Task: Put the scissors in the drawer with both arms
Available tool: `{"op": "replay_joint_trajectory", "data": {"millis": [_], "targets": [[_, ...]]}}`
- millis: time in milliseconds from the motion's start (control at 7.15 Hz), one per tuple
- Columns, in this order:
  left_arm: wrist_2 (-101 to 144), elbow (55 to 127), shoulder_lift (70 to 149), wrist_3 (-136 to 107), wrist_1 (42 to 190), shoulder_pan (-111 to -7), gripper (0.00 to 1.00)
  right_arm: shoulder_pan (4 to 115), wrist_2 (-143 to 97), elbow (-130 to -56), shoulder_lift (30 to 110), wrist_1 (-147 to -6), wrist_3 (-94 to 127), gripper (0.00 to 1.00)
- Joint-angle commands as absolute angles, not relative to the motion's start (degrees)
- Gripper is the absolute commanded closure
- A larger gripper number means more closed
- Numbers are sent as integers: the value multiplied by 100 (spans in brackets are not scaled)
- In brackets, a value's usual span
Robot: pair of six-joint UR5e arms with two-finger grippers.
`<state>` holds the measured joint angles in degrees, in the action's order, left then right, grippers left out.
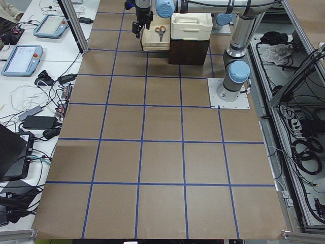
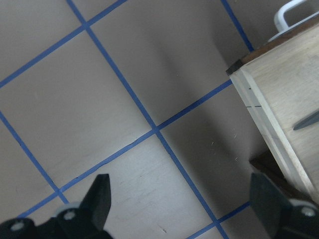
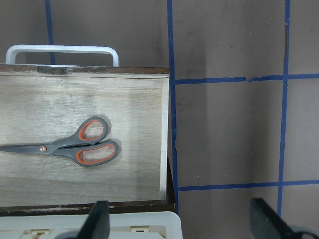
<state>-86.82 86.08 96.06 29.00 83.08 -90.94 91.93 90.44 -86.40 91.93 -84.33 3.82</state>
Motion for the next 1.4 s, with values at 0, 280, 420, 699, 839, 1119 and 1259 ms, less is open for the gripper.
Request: {"op": "replay_joint_trajectory", "data": {"millis": [0, 280, 420, 699, 839, 1119, 1259], "targets": [[-8710, 8613, 9502, 2471, 8420, -8921, 0, 9193, 9044, -8640, 9193, -8429, 378, 0], [-8893, 8622, 9492, 1936, 8376, -8921, 0, 9193, 9044, -8640, 9193, -8446, 387, 0], [-8895, 8613, 9492, 1829, 8402, -8912, 0, 9193, 9044, -8640, 9193, -8446, 387, 0], [-8895, 8631, 9457, 1243, 8420, -8921, 0, 9193, 9044, -8640, 9193, -8446, 387, 0], [-8912, 8648, 9387, 1231, 8637, -8869, 0, 9193, 9044, -8640, 9193, -8446, 387, 0], [-8912, 8692, 9299, 1222, 8754, -8719, 0, 9193, 9044, -8640, 9193, -8446, 387, 0], [-8912, 8701, 9299, 1222, 8754, -8719, 0, 9193, 9044, -8640, 9193, -8446, 387, 0]]}}
